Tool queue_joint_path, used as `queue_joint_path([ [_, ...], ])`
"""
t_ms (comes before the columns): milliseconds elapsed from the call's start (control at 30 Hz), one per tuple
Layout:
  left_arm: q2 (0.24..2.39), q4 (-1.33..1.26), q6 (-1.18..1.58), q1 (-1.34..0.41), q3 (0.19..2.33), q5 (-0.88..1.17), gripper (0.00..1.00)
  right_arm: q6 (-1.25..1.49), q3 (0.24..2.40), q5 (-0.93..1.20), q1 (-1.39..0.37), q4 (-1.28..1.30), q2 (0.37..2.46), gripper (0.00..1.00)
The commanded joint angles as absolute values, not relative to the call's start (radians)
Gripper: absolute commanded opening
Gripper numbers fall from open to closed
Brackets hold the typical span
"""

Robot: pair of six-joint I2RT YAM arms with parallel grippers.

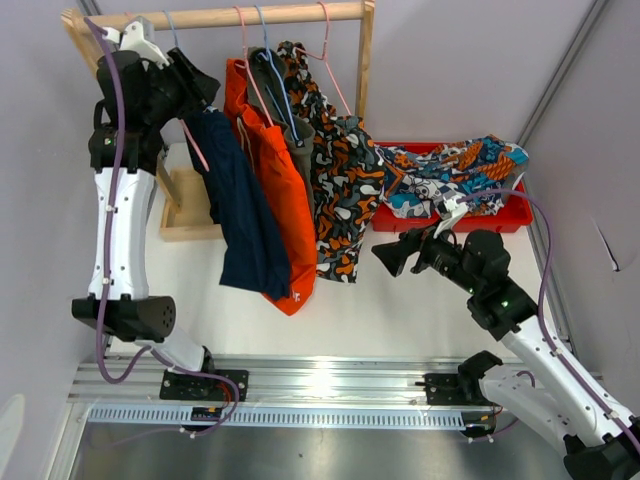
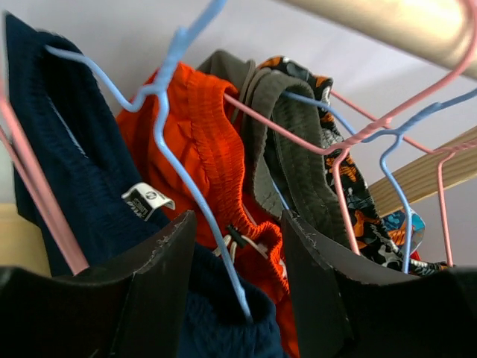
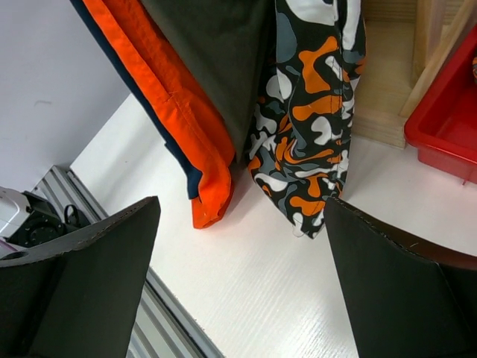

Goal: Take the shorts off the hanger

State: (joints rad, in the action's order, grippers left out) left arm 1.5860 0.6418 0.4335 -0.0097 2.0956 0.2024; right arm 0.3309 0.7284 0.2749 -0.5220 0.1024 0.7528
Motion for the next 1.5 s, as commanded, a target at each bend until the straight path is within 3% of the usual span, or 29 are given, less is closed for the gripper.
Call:
queue_joint_path([
  [0, 1.592, 0.621, 0.454, -0.035, 2.152, 0.163, 0.55, 0.304, 0.750, 0.249, -0.526, 0.117, 0.736, 0.99],
  [100, 1.608, 0.606, 0.451, -0.046, 2.143, 0.149, 0.53, 0.299, 0.752, 0.244, -0.526, 0.121, 0.739, 0.99],
  [167, 1.617, 0.604, 0.449, -0.054, 2.146, 0.140, 0.47, 0.298, 0.752, 0.242, -0.526, 0.121, 0.744, 0.99],
  [200, 1.621, 0.604, 0.452, -0.054, 2.148, 0.137, 0.31, 0.298, 0.750, 0.242, -0.526, 0.118, 0.744, 0.99],
  [333, 1.628, 0.612, 0.454, -0.058, 2.148, 0.132, 0.00, 0.293, 0.749, 0.236, -0.526, 0.117, 0.752, 0.99],
  [667, 1.563, 0.721, 0.422, -0.095, 2.258, 0.097, 0.00, 0.325, 0.831, 0.305, -0.538, 0.078, 0.767, 0.99],
  [833, 1.533, 0.782, 0.456, -0.095, 2.376, 0.143, 0.00, 0.304, 1.015, 0.252, -0.722, 0.078, 0.848, 0.99],
  [1000, 1.456, 0.750, 0.486, -0.098, 2.260, 0.161, 0.00, 0.154, 1.276, -0.044, -1.037, 0.114, 1.009, 0.99],
  [1133, 1.393, 0.727, 0.497, -0.098, 2.163, 0.161, 0.00, 0.103, 1.396, -0.150, -1.218, 0.071, 1.172, 1.00],
  [1467, 1.286, 0.686, 0.529, -0.098, 2.028, 0.193, 0.00, 0.066, 1.687, -0.225, -1.315, -0.057, 1.558, 0.99],
])
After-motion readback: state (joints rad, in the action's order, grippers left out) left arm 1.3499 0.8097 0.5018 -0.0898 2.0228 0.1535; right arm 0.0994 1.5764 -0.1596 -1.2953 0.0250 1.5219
